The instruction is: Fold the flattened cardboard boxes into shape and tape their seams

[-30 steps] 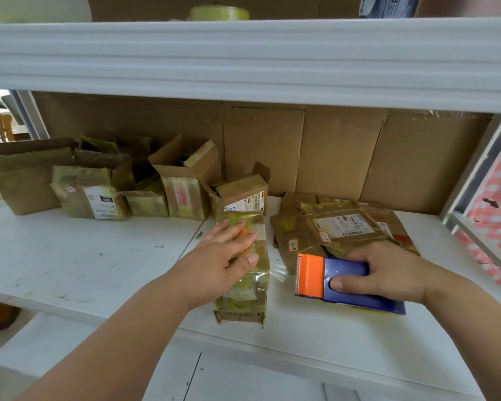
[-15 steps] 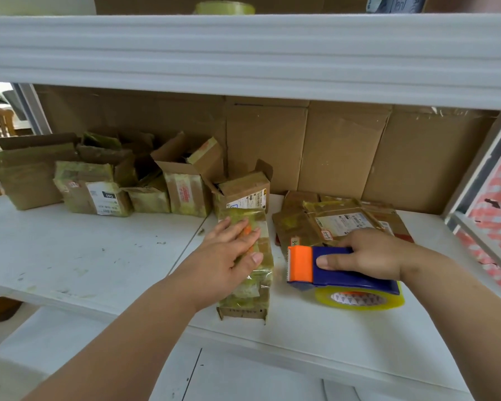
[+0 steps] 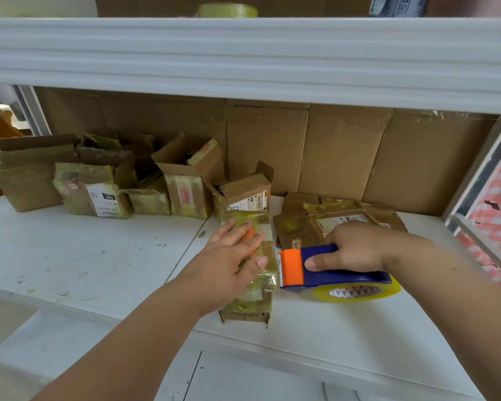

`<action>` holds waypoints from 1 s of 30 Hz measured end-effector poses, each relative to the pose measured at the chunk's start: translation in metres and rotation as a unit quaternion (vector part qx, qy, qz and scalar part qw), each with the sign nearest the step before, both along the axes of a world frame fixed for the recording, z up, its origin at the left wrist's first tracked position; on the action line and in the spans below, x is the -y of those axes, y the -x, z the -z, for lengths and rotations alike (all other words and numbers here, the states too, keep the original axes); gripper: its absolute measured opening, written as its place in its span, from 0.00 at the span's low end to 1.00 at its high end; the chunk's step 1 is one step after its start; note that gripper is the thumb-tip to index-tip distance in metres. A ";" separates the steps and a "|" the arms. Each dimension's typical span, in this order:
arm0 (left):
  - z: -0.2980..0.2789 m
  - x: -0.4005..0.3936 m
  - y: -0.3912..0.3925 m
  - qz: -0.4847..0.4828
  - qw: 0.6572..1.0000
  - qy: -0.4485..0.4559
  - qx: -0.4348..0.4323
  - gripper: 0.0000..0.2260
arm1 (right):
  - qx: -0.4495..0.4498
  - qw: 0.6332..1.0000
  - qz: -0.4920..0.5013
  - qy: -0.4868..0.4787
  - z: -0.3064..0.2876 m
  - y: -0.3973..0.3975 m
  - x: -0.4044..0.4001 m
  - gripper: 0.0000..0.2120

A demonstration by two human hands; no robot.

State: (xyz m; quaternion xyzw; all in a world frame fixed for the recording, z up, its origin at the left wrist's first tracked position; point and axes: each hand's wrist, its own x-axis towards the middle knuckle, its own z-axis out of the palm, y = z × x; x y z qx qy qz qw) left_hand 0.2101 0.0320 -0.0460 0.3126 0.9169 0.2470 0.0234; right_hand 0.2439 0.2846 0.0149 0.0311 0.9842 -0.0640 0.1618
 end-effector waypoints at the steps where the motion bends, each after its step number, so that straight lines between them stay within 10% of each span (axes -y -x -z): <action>1: 0.000 0.000 0.000 -0.001 1.000 0.001 -0.001 0.28 | 0.007 1.000 0.003 0.005 -0.001 0.002 0.002 0.29; 9: -0.001 -0.001 0.000 -0.005 1.000 0.023 -0.014 0.25 | 0.067 0.991 0.052 0.106 -0.009 0.015 0.012 0.21; 14: -0.002 0.004 -0.002 0.009 1.000 0.011 -0.012 0.29 | 0.093 0.994 0.060 -0.010 0.022 0.015 0.004 0.23; 21: -0.005 -0.002 -0.001 0.013 1.000 0.024 -0.014 0.28 | -0.112 0.989 0.054 -0.087 0.038 -0.010 -0.016 0.30; 30: -0.002 0.003 -0.006 -0.028 0.930 -0.295 0.216 0.29 | -0.140 0.979 0.050 -0.139 0.118 -0.041 0.003 0.28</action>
